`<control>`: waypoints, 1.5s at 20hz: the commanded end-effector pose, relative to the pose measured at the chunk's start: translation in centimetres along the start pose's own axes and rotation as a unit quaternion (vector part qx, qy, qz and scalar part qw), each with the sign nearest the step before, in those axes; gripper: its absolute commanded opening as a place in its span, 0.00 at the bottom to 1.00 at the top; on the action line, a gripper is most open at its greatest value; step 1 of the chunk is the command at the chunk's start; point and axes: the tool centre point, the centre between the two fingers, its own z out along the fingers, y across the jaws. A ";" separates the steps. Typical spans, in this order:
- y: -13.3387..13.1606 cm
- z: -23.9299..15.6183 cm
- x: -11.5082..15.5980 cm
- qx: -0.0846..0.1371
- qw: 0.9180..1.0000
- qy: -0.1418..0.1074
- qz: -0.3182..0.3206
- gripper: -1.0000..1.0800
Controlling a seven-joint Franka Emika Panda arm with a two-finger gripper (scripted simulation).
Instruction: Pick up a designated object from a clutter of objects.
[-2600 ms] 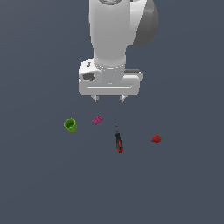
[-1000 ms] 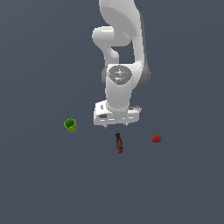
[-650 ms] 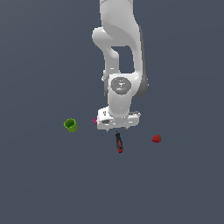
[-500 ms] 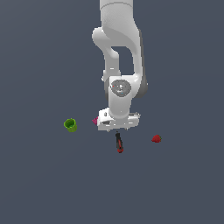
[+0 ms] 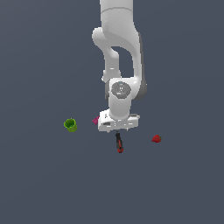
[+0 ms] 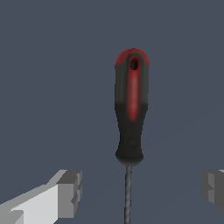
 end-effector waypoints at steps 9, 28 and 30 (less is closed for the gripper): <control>0.0 4.0 -0.1 0.000 1.000 0.000 0.000 0.96; 0.0 4.8 -0.1 0.000 1.000 0.000 0.000 0.00; 0.0 4.5 -0.1 0.000 1.000 0.000 0.000 0.00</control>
